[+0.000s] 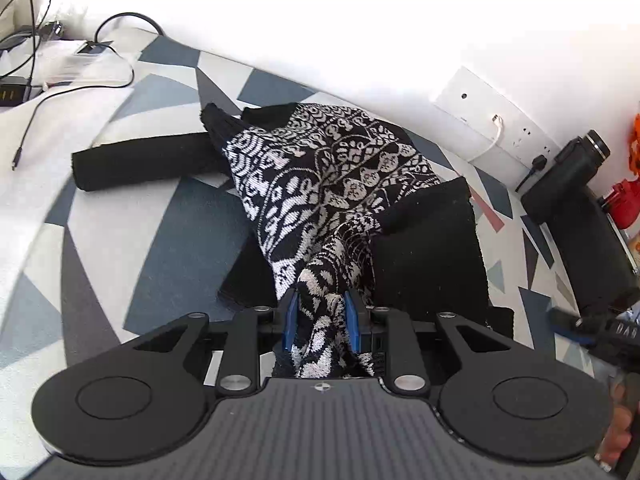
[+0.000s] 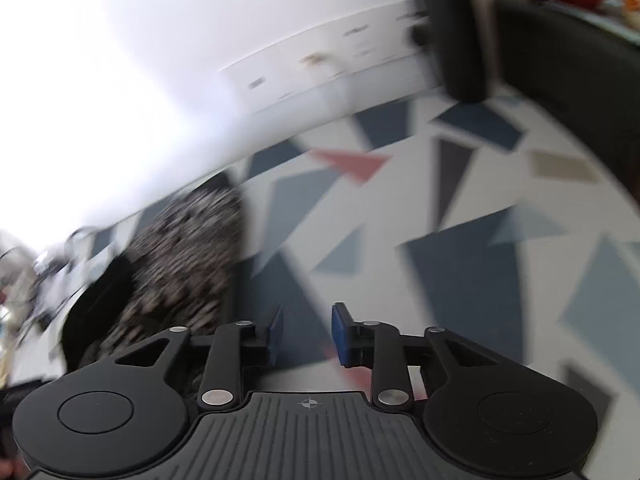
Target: Fold clothes
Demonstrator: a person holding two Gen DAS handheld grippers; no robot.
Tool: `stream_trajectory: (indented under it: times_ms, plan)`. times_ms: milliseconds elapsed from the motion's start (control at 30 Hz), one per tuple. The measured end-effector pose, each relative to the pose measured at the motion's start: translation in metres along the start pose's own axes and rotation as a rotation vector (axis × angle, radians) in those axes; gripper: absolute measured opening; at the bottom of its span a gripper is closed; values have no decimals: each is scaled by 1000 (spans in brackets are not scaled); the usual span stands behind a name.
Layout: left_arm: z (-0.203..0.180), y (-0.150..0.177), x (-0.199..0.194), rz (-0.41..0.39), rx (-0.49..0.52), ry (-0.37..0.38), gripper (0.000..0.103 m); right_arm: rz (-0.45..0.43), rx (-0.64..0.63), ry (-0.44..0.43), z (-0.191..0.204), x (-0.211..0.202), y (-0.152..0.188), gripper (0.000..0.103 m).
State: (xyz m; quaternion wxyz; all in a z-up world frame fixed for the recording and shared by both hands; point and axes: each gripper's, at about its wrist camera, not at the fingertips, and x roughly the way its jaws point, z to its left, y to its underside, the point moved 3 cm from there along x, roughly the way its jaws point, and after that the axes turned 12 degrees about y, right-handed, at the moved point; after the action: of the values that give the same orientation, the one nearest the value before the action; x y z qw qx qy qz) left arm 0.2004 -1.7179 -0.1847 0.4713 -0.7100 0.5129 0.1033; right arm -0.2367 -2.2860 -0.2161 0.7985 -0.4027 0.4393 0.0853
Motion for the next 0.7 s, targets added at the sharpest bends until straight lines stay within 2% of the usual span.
stream_trajectory:
  times_ms: [33, 100, 133, 167, 233, 400, 433, 500, 533, 567, 633, 700]
  plan:
    - [1, -2, -2, -2, -1, -9, 28, 20, -3, -19, 9, 5, 5, 28]
    - [-5, -4, -5, 11, 33, -31, 43, 63, -21, -55, 30, 12, 14, 28]
    - [-10, -6, -4, 26, 60, -36, 65, 77, -46, -67, 39, 14, 18, 28]
    - [-17, -7, -5, 29, 85, -25, 74, 83, -73, -73, 46, 16, 20, 29]
    - [-30, -9, -9, 18, 120, 17, 76, 90, -108, -71, 57, 19, 23, 36]
    - [-65, -19, 4, 35, 175, 103, 80, 95, -110, -35, 62, 25, 25, 41]
    - [-72, -20, 11, 46, 199, 113, 85, 95, -117, -17, 61, 26, 25, 41]
    - [-81, -16, 30, 78, 278, 109, 87, 95, -130, 9, 58, 31, 25, 41]
    - [-79, -13, 36, 89, 288, 93, 64, 100, -130, 11, 56, 33, 27, 41]
    - [-74, -11, 41, 99, 277, 72, 22, 110, -123, 8, 54, 37, 27, 40]
    - [-59, -12, 31, 64, 168, 89, 21, 133, -98, -9, 51, 45, 29, 37]
    - [-49, -16, 9, -2, 156, 52, 20, 134, -86, -35, 52, 47, 31, 16]
